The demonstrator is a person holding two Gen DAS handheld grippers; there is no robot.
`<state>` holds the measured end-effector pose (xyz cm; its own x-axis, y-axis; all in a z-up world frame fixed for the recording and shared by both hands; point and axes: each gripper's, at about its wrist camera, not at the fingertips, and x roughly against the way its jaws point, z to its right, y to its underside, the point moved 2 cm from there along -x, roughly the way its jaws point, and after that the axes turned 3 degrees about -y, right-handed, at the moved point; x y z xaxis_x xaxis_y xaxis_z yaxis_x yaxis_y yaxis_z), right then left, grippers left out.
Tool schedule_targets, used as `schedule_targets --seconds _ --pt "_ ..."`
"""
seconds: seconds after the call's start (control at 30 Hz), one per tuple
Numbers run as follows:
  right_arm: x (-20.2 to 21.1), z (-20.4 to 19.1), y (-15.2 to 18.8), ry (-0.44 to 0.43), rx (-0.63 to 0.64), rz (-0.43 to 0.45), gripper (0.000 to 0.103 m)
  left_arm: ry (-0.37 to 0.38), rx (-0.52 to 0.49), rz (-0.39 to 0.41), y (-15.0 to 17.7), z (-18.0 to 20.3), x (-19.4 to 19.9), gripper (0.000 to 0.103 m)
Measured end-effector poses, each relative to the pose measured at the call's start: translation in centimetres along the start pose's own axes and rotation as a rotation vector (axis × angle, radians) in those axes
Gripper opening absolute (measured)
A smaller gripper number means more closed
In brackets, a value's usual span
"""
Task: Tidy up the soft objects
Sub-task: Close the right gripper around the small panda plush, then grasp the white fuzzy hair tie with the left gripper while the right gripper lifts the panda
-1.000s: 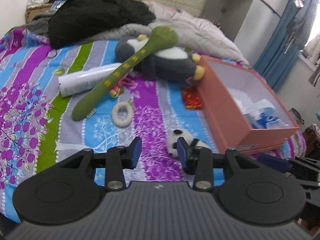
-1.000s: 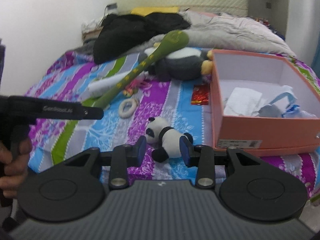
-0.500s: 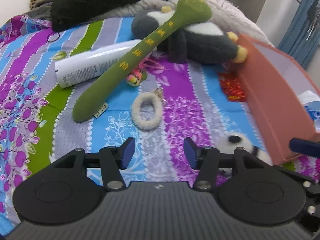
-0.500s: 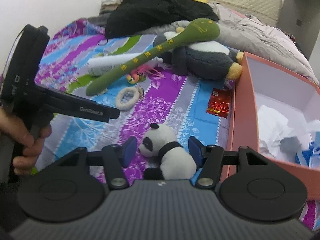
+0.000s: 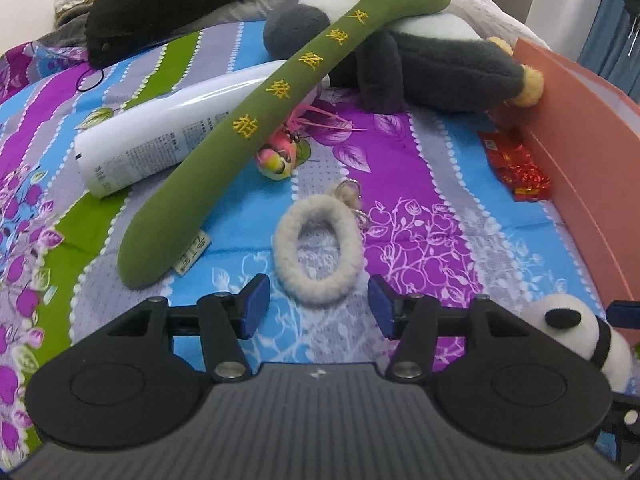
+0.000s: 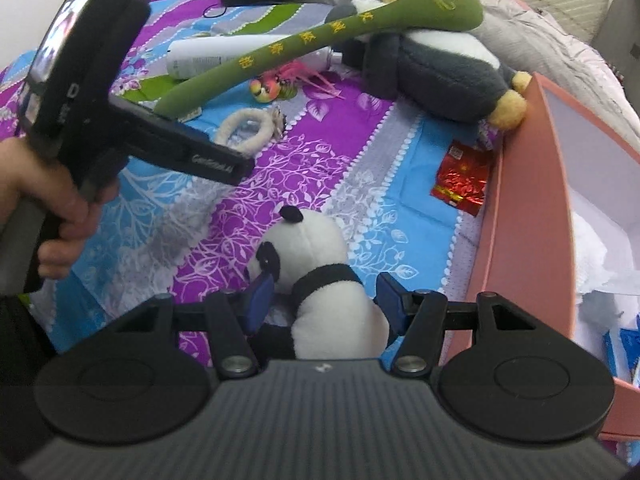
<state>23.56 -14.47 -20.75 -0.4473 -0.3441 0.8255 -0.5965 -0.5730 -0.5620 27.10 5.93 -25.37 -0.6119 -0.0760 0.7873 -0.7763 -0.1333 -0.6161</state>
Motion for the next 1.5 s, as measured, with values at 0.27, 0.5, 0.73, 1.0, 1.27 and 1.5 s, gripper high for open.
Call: schedule_targets --seconds 0.27,0.5,0.73,1.0,1.27,1.5 --pt "-1.4 -0.2 -0.2 -0.055 0.017 -0.04 0.056 0.013 0.014 0.009 -0.7 -0.5 -0.8 0.049" --pt "-1.4 -0.8 -0.1 -0.057 0.041 -0.04 0.046 0.015 0.041 0.008 -0.8 -1.1 -0.5 0.017" --pt "0.0 -0.4 -0.1 -0.032 -0.008 0.005 0.042 0.034 0.082 0.041 -0.3 -1.6 1.6 0.015" --pt "1.6 -0.1 0.0 -0.029 -0.153 0.049 0.043 0.062 0.143 0.06 0.7 -1.9 5.0 0.015" --pt "3.8 -0.3 0.9 -0.004 -0.251 0.098 0.043 0.089 0.174 0.078 2.1 -2.0 9.6 0.015" --pt "5.5 -0.3 1.6 0.001 -0.319 0.127 0.043 0.098 0.172 0.076 3.3 -1.7 12.5 0.015"
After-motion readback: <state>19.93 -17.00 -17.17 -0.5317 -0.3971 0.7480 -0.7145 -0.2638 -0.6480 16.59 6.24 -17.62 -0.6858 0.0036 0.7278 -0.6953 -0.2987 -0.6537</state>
